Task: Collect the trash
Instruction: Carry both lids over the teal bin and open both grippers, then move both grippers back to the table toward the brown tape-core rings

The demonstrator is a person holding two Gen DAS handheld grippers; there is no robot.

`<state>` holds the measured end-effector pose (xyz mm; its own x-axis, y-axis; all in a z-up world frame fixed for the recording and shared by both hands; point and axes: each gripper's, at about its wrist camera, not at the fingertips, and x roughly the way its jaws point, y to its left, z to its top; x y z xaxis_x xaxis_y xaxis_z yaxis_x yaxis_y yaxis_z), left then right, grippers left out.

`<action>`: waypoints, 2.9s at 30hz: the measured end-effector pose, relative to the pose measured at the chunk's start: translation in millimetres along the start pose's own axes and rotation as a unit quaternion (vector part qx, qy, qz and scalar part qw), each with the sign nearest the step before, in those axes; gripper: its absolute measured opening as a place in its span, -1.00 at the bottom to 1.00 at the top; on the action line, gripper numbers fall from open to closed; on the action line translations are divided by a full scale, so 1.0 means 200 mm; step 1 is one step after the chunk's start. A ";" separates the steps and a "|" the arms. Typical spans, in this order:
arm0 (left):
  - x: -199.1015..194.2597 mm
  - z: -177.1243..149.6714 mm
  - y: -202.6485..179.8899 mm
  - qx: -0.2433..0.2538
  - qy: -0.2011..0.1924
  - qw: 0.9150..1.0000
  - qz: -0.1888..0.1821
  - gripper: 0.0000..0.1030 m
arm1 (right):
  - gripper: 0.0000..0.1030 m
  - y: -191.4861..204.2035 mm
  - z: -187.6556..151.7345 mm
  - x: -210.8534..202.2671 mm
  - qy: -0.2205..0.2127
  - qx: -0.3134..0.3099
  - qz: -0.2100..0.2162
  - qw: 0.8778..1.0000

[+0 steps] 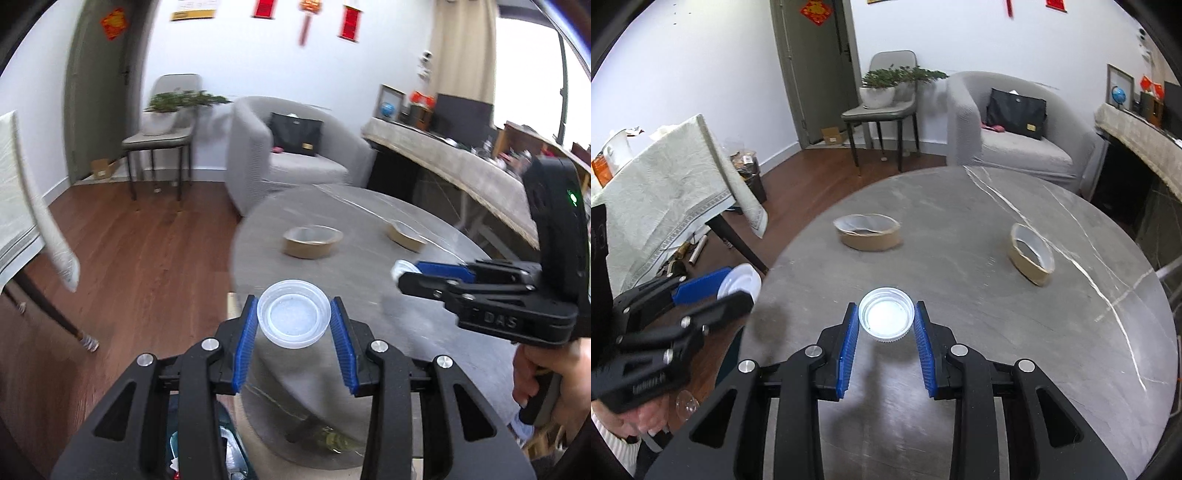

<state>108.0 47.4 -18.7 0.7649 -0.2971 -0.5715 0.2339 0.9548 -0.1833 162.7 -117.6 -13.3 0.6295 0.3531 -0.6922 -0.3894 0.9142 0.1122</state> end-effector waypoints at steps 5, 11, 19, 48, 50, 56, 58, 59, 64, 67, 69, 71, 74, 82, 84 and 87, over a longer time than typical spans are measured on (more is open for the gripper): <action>-0.03 -0.01 0.15 -0.029 0.011 0.999 0.029 -0.19 | -0.40 0.09 0.04 0.02 -0.012 -0.006 0.013 1.000; -0.04 -0.10 0.32 -0.042 0.066 0.992 0.096 -0.19 | -0.40 0.26 0.07 0.04 -0.018 -0.022 0.034 0.999; -0.11 -0.20 0.46 -0.048 0.106 0.987 0.112 -0.19 | -0.40 0.51 0.07 0.08 -0.021 -0.046 0.062 0.997; -0.37 -0.30 0.81 -0.099 0.122 0.981 0.116 0.12 | -0.41 1.01 -0.02 0.46 0.062 -0.102 0.093 0.988; -0.41 -0.28 0.82 -0.097 0.107 0.982 0.118 0.13 | -0.41 1.04 -0.03 0.49 0.070 -0.103 0.095 0.988; -0.51 -0.23 0.83 -0.086 0.065 0.987 0.122 0.18 | -0.41 1.12 -0.07 0.58 0.092 -0.109 0.100 0.985; -0.55 -0.22 0.82 -0.085 0.050 0.988 0.119 0.19 | -0.40 1.14 -0.09 0.61 0.102 -0.111 0.102 0.983; -0.56 -0.22 0.82 -0.084 0.044 0.988 0.118 0.19 | -0.40 1.15 -0.10 0.63 0.106 -0.113 0.102 0.983; -0.63 -0.18 0.78 -0.069 0.012 0.990 0.125 0.21 | -0.40 1.22 -0.17 0.71 0.136 -0.131 0.102 0.977; -0.67 -0.15 0.77 -0.068 -0.011 0.990 0.121 0.21 | -0.40 1.24 -0.20 0.74 0.147 -0.137 0.100 0.974; -0.70 -0.14 0.76 -0.069 -0.026 0.990 0.120 0.22 | -0.40 1.25 -0.22 0.75 0.157 -0.140 0.100 0.973; -0.73 -0.12 0.75 -0.067 -0.043 0.989 0.126 0.23 | -0.40 1.24 -0.24 0.76 0.165 -0.138 0.102 0.971; -0.75 -0.10 0.73 -0.062 -0.057 0.988 0.130 0.23 | -0.39 1.22 -0.26 0.76 0.174 -0.142 0.103 0.969; -0.76 -0.05 0.69 -0.070 -0.072 0.987 0.122 0.25 | 0.10 1.15 -0.23 0.68 0.160 -0.135 0.096 0.973; -0.76 -0.03 0.68 -0.069 -0.077 0.987 0.122 0.26 | 0.10 1.14 -0.22 0.66 0.152 -0.133 0.097 0.975; -0.76 0.00 0.65 -0.065 -0.084 0.987 0.123 0.28 | 0.10 1.12 -0.19 0.62 0.139 -0.129 0.105 0.976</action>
<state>22.7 216.4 44.0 0.8804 -0.0407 -0.4724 -0.0418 0.9858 -0.1629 128.1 122.4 -100.5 0.3253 0.4269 -0.8438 -0.6696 0.7340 0.1132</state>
